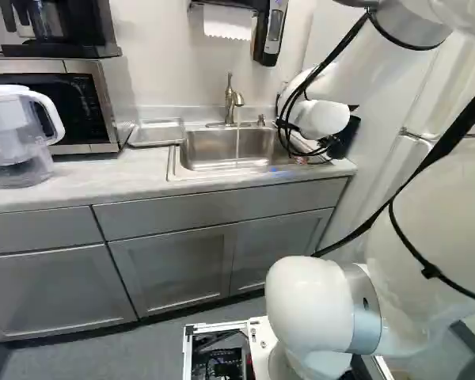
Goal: Rinse the cup and place it in the tray
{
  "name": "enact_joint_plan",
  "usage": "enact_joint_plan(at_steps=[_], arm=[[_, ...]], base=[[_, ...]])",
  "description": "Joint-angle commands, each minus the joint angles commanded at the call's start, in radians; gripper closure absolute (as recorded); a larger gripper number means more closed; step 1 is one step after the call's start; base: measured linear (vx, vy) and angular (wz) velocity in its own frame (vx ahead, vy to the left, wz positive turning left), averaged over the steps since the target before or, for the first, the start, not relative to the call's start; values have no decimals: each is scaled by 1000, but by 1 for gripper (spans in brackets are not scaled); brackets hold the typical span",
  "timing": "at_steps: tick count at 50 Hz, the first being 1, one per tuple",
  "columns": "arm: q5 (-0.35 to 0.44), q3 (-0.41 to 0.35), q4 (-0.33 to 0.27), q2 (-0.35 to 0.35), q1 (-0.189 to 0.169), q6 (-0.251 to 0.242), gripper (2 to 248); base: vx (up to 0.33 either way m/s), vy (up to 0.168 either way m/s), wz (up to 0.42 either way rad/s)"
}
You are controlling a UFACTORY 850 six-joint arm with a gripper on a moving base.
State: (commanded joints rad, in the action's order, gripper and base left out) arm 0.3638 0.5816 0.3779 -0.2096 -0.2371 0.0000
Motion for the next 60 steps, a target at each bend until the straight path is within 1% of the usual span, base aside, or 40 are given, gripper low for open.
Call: enact_joint_plan(at_steps=[15,26,42,60], arm=[[80,-19,-31,17,-2,0,3],[118,-23,-49,40,-2,0,3],[122,-28,-51,40,-3,0,3],[122,-71,-51,-8,-12,0,3]], base=[[0,0,0],[0,0,0],[0,0,0],[0,0,0]])
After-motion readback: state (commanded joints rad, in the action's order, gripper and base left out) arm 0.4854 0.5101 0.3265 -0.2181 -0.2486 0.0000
